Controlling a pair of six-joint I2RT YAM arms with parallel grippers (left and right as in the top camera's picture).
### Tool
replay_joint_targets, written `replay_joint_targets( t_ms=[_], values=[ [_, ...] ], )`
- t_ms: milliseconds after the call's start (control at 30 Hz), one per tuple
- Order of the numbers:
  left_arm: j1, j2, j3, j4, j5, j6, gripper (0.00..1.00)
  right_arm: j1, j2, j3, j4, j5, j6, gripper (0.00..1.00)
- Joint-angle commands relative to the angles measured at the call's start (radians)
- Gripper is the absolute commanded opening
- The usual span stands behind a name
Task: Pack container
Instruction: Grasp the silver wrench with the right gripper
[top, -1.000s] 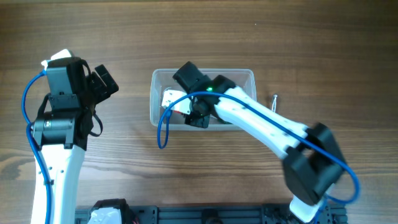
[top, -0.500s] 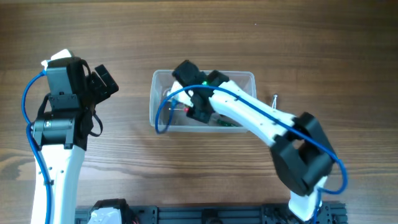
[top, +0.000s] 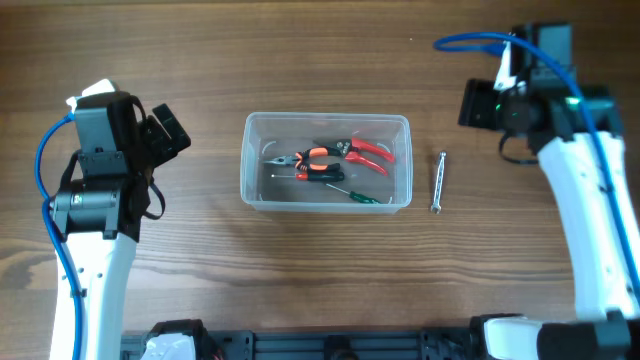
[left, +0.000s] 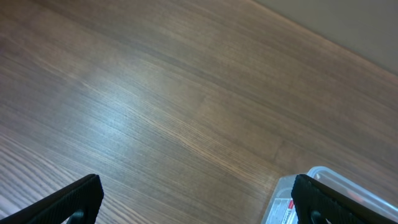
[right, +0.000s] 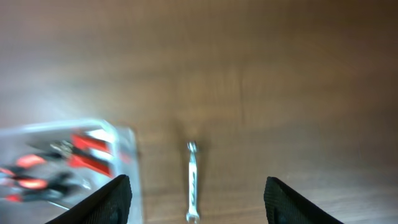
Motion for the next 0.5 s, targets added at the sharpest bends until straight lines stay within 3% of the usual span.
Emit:
replay_joint_targets(
  t_ms=[0, 333, 467],
  values=[
    [0.005, 0.002, 0.01, 0.002, 0.002, -0.009, 1.0, 0.001, 0.074, -0.192, 0.06, -0.06, 0.047, 0.68],
    [0.005, 0.002, 0.01, 0.002, 0.002, -0.009, 1.0, 0.001, 0.31, -0.345, 0.317, -0.133, 0.082, 0.53],
    [0.005, 0.002, 0.01, 0.002, 0.002, -0.009, 1.0, 0.001, 0.387, -0.345, 0.354, -0.133, 0.109, 0.37]
  ],
)
